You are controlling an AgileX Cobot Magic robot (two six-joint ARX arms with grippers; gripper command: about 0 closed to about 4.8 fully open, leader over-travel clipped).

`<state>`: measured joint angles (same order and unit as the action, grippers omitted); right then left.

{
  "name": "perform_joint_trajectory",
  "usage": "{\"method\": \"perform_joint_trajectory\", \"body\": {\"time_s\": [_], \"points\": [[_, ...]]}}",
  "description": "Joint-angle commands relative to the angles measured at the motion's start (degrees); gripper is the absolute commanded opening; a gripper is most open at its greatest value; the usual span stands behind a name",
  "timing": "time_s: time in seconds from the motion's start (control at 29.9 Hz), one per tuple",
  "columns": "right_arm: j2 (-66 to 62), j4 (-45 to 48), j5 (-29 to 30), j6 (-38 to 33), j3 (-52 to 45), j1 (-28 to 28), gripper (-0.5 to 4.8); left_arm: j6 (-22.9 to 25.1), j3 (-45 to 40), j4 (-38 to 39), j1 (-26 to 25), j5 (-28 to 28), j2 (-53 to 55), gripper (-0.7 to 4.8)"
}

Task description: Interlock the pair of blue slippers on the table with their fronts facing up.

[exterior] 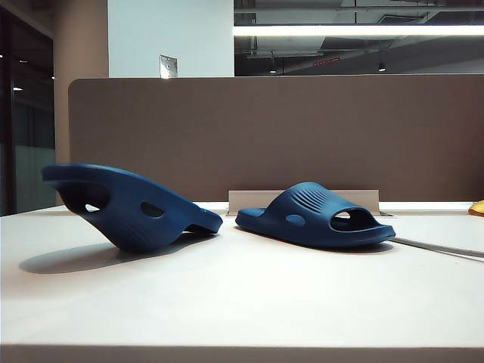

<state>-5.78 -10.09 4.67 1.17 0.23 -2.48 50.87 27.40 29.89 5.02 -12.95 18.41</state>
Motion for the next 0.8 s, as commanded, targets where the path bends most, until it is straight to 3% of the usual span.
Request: {"method": "perform_joint_trajectory", "body": {"time_s": [0.03, 0.23, 0.33, 0.47, 0.63, 0.8], "points": [[-0.02, 0.94, -0.04, -0.04, -0.04, -0.09, 0.09, 3.63, 0.07, -0.46, 0.83, -0.98, 2.73, 2.51], [-0.02, 0.92, -0.07, -0.04, -0.04, -0.09, 0.09, 13.42, 0.07, -1.38, 4.42, -0.46, 10.95, 2.51], [-0.02, 0.92, -0.04, -0.04, -0.04, -0.11, 0.09, 15.43, 0.07, -3.69, 6.12, 1.33, 15.3, 2.51], [-0.02, 0.92, -0.04, -0.04, -0.04, -0.09, 0.09, 16.81, 0.07, -8.39, 7.45, 4.37, 20.33, 2.51], [-0.02, 0.92, -0.04, -0.04, -0.04, -0.09, 0.09, 16.79, 0.07, -15.69, 7.52, 4.15, 26.56, 2.51], [-0.02, 0.92, -0.04, -0.04, -0.04, -0.09, 0.09, 16.83, 0.07, -18.08, 7.52, 3.69, 32.04, 2.51]]}}
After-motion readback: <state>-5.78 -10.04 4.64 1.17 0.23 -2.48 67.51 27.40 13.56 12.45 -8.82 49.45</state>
